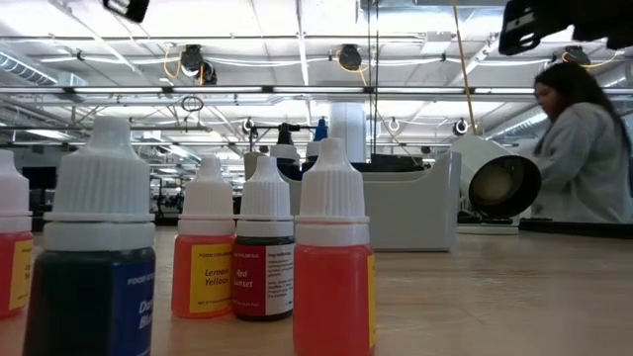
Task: Pick & Place food coloring
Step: Put the small orange food coloring into the gray bin
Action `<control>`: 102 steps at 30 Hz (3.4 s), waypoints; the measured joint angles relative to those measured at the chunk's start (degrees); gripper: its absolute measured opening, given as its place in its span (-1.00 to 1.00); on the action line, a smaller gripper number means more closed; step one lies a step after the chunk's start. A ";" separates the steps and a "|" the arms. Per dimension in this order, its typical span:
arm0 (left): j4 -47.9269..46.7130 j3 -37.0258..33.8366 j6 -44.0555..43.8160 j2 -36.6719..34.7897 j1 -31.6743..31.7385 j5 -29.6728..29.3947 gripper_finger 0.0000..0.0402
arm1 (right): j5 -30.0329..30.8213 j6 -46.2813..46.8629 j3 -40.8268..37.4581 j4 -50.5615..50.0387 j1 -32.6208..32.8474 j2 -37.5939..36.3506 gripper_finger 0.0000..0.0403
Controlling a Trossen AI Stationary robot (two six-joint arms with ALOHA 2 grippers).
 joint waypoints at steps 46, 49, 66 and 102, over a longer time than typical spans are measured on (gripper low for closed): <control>7.69 -33.50 -0.82 -37.04 20.93 0.31 -0.98 | -0.43 5.56 7.15 0.01 -4.73 10.11 -1.00; 7.87 -33.49 -1.43 -37.04 20.93 0.15 -0.98 | -0.21 7.84 19.87 -25.76 -5.11 9.50 -1.00; 13.40 -33.43 2.84 -37.04 20.93 -10.11 -0.97 | -0.03 18.17 87.24 -82.00 -2.26 45.72 -1.00; 10.33 -33.41 -6.43 -37.02 20.92 -10.07 -0.97 | 1.18 26.02 110.79 -97.70 6.78 70.36 -0.42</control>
